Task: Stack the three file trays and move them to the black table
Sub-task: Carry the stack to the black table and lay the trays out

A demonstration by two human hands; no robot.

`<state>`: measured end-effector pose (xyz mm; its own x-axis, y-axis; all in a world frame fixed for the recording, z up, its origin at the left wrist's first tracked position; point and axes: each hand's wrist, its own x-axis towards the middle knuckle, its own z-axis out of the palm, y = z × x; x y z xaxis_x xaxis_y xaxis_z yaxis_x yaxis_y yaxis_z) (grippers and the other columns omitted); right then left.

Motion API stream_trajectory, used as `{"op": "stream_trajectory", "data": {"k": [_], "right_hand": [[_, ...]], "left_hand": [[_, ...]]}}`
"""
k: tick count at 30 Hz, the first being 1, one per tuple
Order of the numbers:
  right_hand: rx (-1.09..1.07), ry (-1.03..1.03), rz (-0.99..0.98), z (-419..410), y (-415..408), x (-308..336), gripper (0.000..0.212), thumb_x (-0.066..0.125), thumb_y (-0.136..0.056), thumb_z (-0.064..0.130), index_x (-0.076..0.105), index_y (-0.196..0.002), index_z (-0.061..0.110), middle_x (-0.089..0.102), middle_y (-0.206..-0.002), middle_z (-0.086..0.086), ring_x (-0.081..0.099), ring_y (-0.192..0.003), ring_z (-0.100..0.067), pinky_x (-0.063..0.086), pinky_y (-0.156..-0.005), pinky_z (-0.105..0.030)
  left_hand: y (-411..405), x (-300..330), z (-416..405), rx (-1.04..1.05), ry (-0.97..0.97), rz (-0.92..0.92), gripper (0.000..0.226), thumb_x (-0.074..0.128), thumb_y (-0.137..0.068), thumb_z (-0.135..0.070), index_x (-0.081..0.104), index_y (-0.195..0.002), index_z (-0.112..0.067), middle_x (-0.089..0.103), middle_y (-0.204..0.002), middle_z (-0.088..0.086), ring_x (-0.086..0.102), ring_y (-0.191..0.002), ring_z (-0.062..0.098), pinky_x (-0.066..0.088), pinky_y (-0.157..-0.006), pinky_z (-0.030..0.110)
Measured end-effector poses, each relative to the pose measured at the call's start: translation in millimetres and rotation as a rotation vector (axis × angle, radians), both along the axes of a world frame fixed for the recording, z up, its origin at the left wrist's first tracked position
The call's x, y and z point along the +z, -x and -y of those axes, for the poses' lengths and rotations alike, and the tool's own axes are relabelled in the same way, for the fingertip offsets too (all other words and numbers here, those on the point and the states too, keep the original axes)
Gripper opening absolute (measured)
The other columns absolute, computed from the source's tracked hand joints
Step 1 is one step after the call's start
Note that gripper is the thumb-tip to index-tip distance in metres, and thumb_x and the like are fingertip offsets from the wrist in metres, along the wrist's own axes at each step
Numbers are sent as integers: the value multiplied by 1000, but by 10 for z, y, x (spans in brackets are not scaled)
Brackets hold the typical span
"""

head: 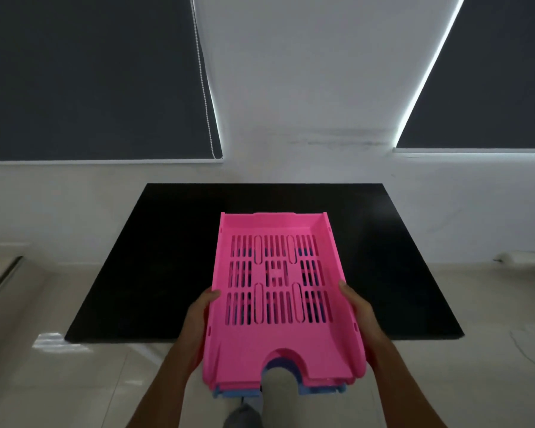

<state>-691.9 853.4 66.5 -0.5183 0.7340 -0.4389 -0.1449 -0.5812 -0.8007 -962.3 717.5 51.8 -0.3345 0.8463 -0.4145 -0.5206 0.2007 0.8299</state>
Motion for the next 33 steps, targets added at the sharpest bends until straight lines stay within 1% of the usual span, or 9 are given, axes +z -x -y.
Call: {"op": "stream_trajectory", "data": {"k": [4,8,16,19,21,23,26,29,33], "right_hand": [[-3,51,-12,-529,277,-44,61,53,-95,43,55,-134,-3,61,-119,-32,65,-92,-42,56,-84,-52],[-47,87,8,-1017,531,-65,65,59,-88,42,56,-132,-6,69,-107,-29,72,-80,-36,63,-69,-45],[-55,100,28,-1574,808,-245,57,58,-88,35,55,-132,-2,72,-103,-26,72,-81,-35,63,-67,-44],[-56,79,47,-1666,817,-332,56,58,-87,30,54,-134,-1,71,-107,-27,71,-85,-37,62,-71,-46],[-64,20,86,-1715,810,-329,55,61,-86,28,56,-136,4,75,-109,-23,73,-89,-38,62,-74,-47],[-52,-86,179,-1750,794,-307,54,67,-82,33,58,-135,23,76,-114,-12,76,-97,-33,63,-77,-46],[22,-244,307,-1813,786,-244,59,70,-84,42,52,-141,41,68,-134,0,72,-112,-26,60,-89,-53],[25,-373,301,-1953,697,-142,51,63,-87,50,58,-137,40,75,-118,1,76,-100,-18,64,-83,-42],[-19,-448,292,-2339,265,-1,30,50,-104,30,65,-128,37,77,-110,0,78,-93,-19,64,-75,-35]], "left_hand": [[312,-108,-624,-30,7,65,42,55,-88,-32,64,-117,-3,75,-90,18,72,-75,33,60,-63,44],[598,-143,-1204,-46,10,140,44,61,-80,-28,68,-114,0,76,-87,20,73,-70,33,61,-59,44],[848,-345,-1724,-32,51,183,41,57,-83,-27,68,-113,-1,75,-86,20,72,-68,32,60,-59,43],[832,-331,-1788,3,77,145,46,56,-83,-24,63,-122,-1,71,-87,21,70,-67,31,60,-58,42],[820,-288,-1829,22,44,96,45,54,-86,-16,59,-131,-9,68,-100,25,68,-79,36,59,-70,49],[803,-201,-1852,41,26,5,51,56,-88,-9,55,-137,-21,68,-111,25,65,-93,40,53,-83,56],[722,23,-1916,35,46,-161,50,57,-90,-6,58,-136,-26,73,-114,19,71,-95,38,56,-81,54],[572,249,-2053,57,62,-281,48,51,-93,-1,60,-133,-26,76,-109,13,75,-88,30,61,-71,43],[183,565,-2396,69,1,-395,49,53,-95,-3,63,-123,-41,77,-111,4,76,-92,26,63,-74,41]]}}
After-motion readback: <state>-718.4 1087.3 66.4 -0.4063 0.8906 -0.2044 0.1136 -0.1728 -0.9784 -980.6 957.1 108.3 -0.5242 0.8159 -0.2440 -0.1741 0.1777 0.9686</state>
